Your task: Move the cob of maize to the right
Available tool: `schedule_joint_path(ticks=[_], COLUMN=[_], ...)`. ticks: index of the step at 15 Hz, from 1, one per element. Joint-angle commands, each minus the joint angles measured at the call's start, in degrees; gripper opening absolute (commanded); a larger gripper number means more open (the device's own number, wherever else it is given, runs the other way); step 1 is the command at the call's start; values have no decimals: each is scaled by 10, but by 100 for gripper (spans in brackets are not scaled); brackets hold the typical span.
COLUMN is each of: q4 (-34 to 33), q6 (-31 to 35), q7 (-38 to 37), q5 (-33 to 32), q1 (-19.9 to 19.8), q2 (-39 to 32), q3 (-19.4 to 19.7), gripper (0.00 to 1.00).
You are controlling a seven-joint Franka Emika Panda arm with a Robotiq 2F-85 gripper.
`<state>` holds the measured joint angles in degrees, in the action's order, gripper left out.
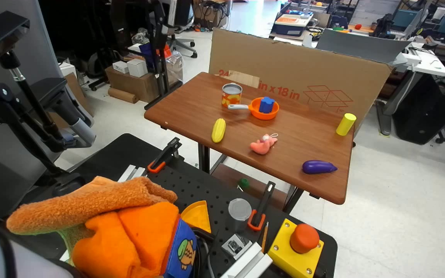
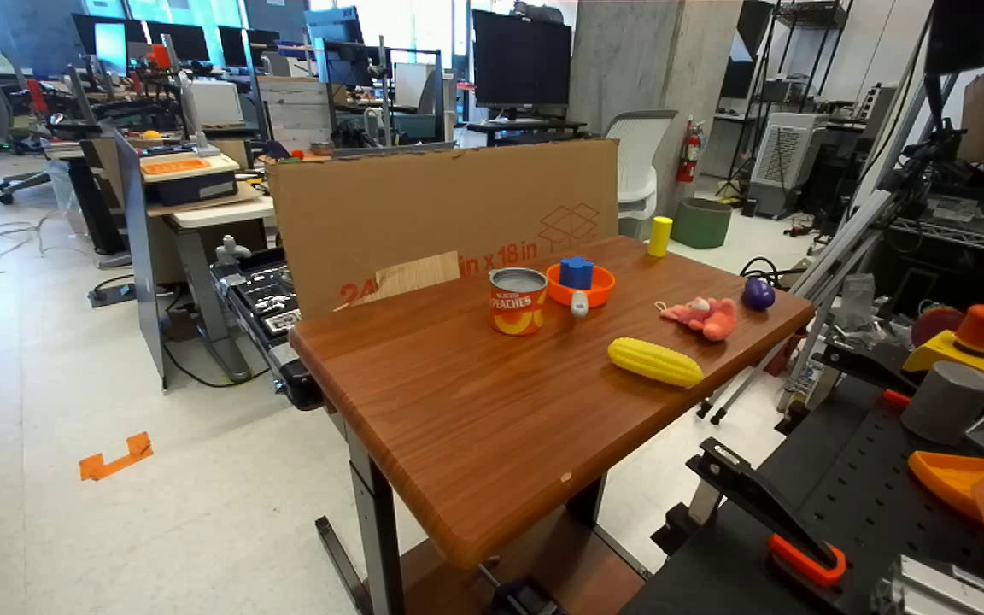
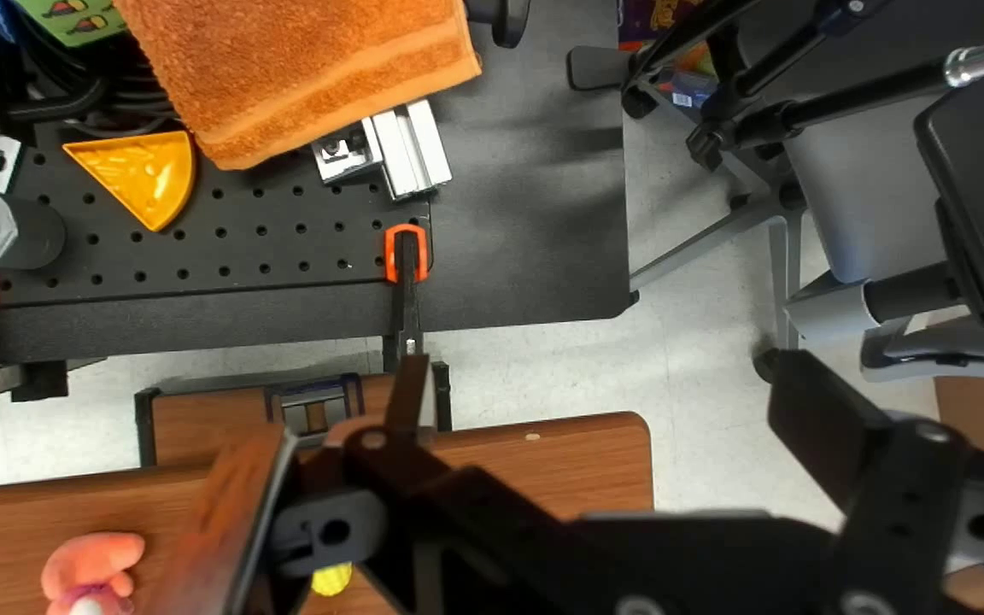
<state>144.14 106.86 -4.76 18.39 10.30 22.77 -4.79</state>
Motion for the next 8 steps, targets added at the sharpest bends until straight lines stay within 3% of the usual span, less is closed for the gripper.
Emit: schedule_joint_path(ticks=[1,4,8], q4=[-8,-2,9], q6=[20,44,127], q7=[6,36,63], q5=[-22,-109,-209], q1=[-22,-39,-54], q2=[-20,-46,-97], q3=[-6,-8,-3], gripper=[100,100,100])
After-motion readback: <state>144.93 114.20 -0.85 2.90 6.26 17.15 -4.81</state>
